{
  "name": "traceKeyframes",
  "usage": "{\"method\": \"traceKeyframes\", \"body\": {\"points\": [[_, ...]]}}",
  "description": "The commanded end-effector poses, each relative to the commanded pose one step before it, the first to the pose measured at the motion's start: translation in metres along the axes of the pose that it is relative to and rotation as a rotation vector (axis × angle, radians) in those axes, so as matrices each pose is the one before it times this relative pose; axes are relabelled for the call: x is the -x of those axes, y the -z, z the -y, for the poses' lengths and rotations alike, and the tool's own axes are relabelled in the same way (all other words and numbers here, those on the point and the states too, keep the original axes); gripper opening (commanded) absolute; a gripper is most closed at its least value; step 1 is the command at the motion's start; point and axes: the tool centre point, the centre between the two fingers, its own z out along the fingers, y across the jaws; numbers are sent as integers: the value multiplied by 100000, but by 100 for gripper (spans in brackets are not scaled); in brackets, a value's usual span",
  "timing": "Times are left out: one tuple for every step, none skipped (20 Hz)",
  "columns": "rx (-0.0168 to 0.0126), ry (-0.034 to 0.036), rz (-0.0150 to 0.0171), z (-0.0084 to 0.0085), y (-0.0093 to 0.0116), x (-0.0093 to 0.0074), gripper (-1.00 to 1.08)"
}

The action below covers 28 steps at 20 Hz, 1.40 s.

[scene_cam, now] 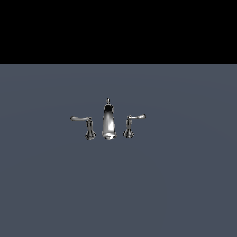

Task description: Turn on the faucet by rotating a designated handle.

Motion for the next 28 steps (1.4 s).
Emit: {"method": "traceKeyframes", "body": {"points": [[0,0,0,-1,0,0,-100],[1,-69,1,6,-17,-12,-100],[-2,-169,4,27,-51,-36,-100],[-3,-301,6,40,-84,-60,-100],[-4,-420,9,56,-118,-84,-100],[-5,-539,11,72,-152,-108,-100],[-6,-662,14,87,-186,-133,-100],[-7,-784,16,103,-220,-157,-100],[-8,-903,19,120,-254,-182,-100],[-9,-1029,21,135,-289,-207,-100],[-10,-1149,24,152,-324,-232,-100],[-12,-1273,26,169,-359,-257,-100],[-13,-1400,29,185,-394,-283,-100],[-14,-1525,32,201,-430,-309,-100],[-15,-1650,34,219,-465,-335,-100],[-17,-1779,37,236,-502,-362,-100],[-18,-1902,39,252,-537,-388,-100],[-19,-2014,41,268,-569,-411,-100],[-20,-2115,43,281,-597,-433,-100],[-22,-2207,45,293,-623,-453,-100],[-23,-2290,47,305,-647,-472,-100],[-24,-2367,49,316,-670,-489,-100],[-25,-2439,50,326,-690,-505,-100],[-26,-2479,51,332,-702,-515,-100],[-27,-2485,51,333,-704,-518,-100],[-27,-2490,52,335,-706,-520,-100],[-28,-2495,52,335,-707,-523,-100],[-28,-2497,52,337,-708,-524,-100]]}}
